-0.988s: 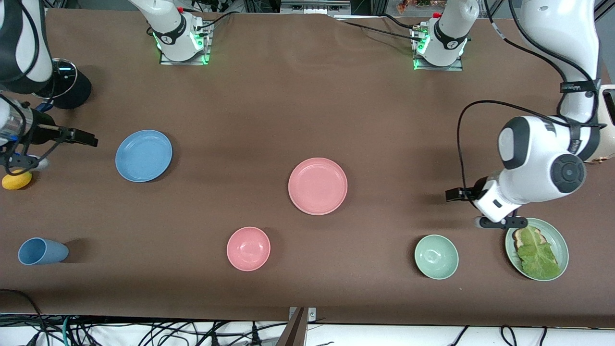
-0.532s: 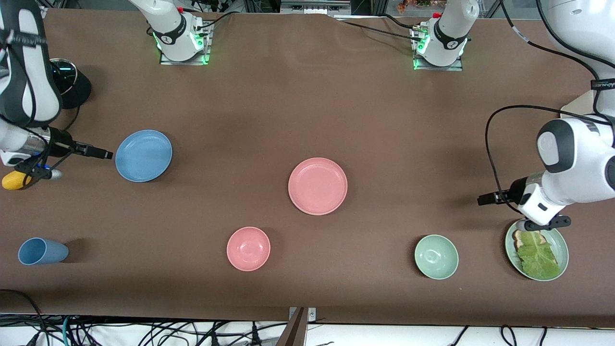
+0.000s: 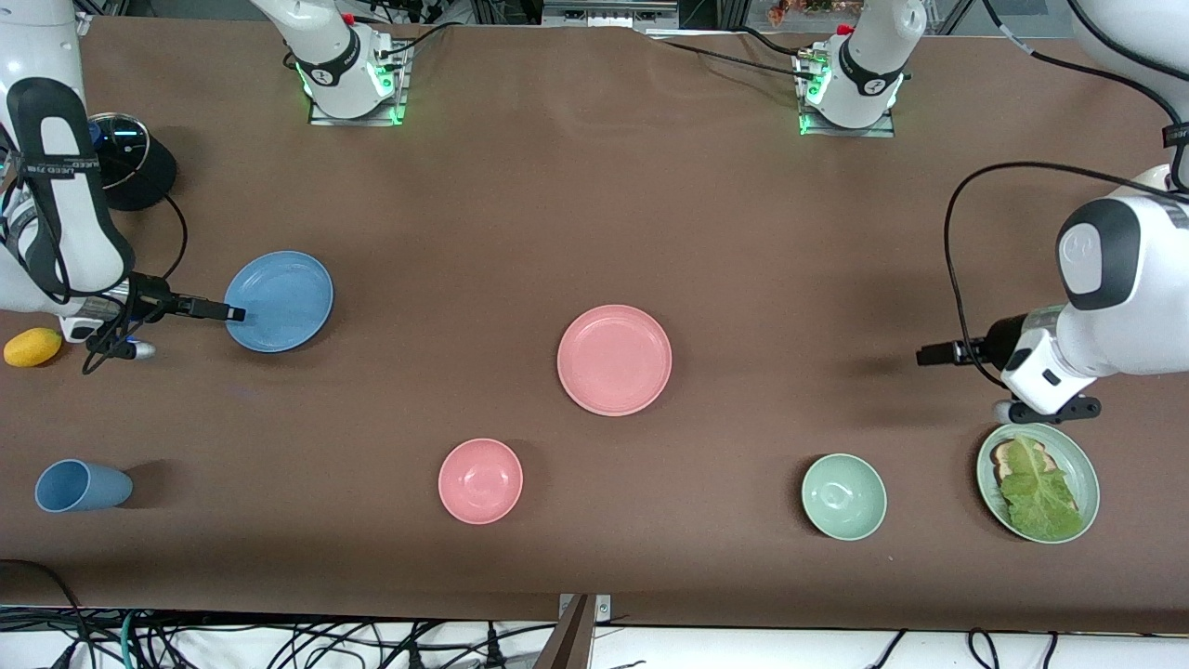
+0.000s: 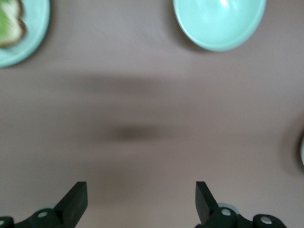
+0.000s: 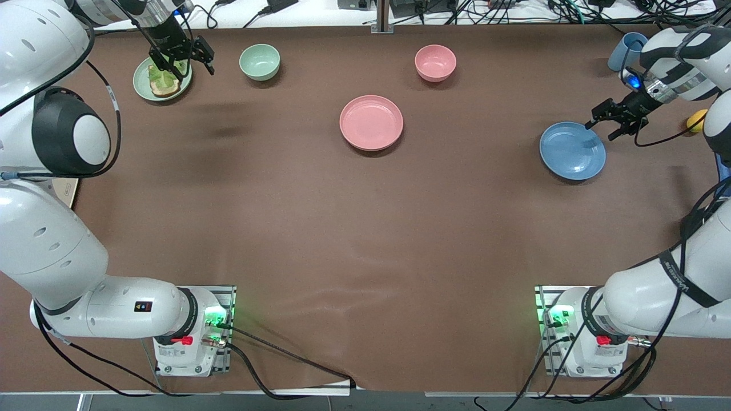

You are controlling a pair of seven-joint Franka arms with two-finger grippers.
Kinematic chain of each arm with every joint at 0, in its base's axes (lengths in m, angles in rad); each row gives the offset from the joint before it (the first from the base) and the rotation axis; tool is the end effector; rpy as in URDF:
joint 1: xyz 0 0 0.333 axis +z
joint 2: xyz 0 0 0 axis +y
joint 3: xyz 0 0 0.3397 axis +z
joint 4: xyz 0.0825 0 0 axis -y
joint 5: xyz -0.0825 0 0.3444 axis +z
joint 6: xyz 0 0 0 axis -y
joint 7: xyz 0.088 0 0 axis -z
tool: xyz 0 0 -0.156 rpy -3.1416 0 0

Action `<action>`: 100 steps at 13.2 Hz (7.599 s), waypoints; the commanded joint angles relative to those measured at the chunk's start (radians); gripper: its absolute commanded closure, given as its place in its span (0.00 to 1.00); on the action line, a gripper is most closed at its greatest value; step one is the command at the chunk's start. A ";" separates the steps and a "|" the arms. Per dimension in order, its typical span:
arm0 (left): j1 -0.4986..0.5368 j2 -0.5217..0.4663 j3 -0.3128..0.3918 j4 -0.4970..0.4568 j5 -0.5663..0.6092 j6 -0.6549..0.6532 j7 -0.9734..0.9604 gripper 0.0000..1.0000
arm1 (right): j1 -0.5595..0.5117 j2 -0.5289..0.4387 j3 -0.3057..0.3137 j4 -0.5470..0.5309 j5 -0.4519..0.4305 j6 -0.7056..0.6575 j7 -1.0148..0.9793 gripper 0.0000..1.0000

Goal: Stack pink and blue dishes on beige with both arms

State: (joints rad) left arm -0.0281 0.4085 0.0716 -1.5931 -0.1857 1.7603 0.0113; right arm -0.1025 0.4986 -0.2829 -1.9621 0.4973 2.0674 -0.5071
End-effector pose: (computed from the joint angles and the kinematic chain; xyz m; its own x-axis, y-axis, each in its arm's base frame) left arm 0.6077 -0.0035 0.3726 0.9689 0.0670 -0.2383 0.1031 -0.9844 0.1425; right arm 0.5247 -0.1618 0.2099 0.9619 -0.1421 -0.2335 -0.2182 -0.9136 -0.3430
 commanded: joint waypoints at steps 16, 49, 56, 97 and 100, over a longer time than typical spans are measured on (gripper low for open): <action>0.020 -0.299 -0.019 0.051 0.098 -0.081 0.003 0.00 | -0.040 0.064 0.011 0.017 0.006 -0.033 -0.323 0.54; 0.014 -0.381 -0.041 0.094 0.124 -0.343 0.058 0.00 | 0.516 0.084 0.036 0.480 0.050 -0.264 0.545 1.00; 0.014 -0.382 -0.070 0.094 0.127 -0.360 0.058 0.00 | 0.756 0.198 0.080 0.545 0.071 0.083 0.887 1.00; 0.016 -0.381 -0.064 0.096 0.134 -0.360 0.107 0.00 | 0.779 -0.262 -0.521 0.565 -0.267 -0.612 0.446 0.00; 0.016 -0.381 -0.064 0.096 0.134 -0.360 0.107 0.00 | 0.579 -0.345 -0.203 0.537 -0.445 -0.639 0.449 0.00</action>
State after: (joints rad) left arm -0.0105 0.0311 0.0082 -1.5123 -0.0833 1.4165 0.0991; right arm 0.5950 0.2226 -0.6812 -1.3982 0.1361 1.4462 -0.0608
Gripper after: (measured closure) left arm 0.000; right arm 0.000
